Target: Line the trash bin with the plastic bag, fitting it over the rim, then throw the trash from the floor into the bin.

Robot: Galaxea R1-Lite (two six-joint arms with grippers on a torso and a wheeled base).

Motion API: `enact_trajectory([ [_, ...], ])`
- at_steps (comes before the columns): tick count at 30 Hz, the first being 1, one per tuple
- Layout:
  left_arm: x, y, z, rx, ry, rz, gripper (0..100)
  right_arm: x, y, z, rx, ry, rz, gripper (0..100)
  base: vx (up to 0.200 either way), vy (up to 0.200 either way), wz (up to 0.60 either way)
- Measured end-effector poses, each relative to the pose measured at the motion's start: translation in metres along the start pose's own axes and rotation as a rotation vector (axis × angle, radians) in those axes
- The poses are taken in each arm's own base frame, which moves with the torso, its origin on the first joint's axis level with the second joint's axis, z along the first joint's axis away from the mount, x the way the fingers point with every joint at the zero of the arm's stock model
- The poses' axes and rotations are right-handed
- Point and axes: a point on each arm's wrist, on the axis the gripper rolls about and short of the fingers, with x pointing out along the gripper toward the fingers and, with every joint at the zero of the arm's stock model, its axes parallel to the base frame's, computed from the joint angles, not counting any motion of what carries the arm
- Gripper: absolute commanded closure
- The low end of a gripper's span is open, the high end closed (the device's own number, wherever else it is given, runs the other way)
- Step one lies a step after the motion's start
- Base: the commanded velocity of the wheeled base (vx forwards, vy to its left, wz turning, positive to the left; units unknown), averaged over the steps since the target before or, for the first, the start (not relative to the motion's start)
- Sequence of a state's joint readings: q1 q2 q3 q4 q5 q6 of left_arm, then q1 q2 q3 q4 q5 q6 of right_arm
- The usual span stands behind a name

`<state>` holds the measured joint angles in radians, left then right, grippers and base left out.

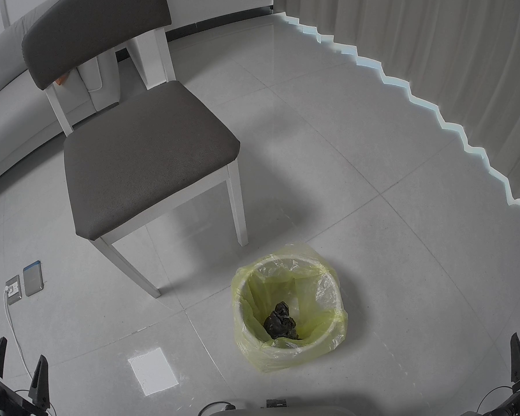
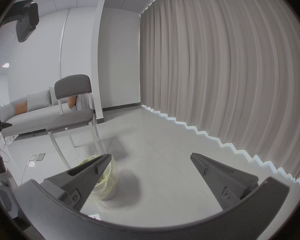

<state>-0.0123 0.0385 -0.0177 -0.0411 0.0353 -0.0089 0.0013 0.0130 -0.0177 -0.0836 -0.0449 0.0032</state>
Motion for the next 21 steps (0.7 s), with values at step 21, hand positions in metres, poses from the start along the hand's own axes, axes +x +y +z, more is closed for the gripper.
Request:
enact_trajectory([
  [21, -0.0023, -0.0006, -0.0048, 0.004, 0.014, -0.005, 0, -0.0001, -0.0004, -0.0027, 0.045, 0.025, -0.018, 0, 0.000, 0.000, 0.00],
])
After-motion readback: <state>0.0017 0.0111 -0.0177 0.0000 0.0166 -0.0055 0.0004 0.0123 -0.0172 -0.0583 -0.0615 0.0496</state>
